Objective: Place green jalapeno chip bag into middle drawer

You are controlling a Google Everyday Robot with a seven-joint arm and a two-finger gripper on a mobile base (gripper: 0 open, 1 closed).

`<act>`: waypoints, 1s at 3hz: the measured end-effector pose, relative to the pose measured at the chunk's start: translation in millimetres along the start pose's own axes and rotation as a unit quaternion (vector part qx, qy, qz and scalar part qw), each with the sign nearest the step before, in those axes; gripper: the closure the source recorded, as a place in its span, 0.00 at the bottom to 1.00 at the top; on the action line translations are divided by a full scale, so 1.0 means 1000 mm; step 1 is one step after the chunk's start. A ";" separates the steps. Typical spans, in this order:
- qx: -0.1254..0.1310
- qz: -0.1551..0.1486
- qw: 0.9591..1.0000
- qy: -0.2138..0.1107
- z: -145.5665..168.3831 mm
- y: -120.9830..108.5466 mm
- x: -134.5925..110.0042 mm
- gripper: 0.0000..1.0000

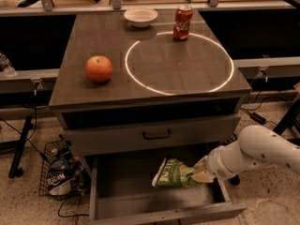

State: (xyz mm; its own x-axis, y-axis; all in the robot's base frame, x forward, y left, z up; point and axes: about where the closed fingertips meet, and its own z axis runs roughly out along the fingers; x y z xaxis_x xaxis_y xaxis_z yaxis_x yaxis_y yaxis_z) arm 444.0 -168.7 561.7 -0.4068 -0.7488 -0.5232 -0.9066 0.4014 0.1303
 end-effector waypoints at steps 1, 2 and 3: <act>-0.011 0.002 1.000 -0.014 0.035 -0.019 0.012 1.00; -0.025 0.002 0.999 -0.030 0.069 -0.033 0.021 1.00; -0.041 0.000 0.998 -0.045 0.101 -0.040 0.026 1.00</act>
Offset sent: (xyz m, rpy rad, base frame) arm 0.0459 0.0143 -0.1225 0.1348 0.0236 0.0327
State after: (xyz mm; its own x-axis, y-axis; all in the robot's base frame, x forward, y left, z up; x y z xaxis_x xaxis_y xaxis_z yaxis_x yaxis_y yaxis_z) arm 481.4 -150.6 457.7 -0.3991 -0.6966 -0.5962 -0.9140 0.3541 0.1980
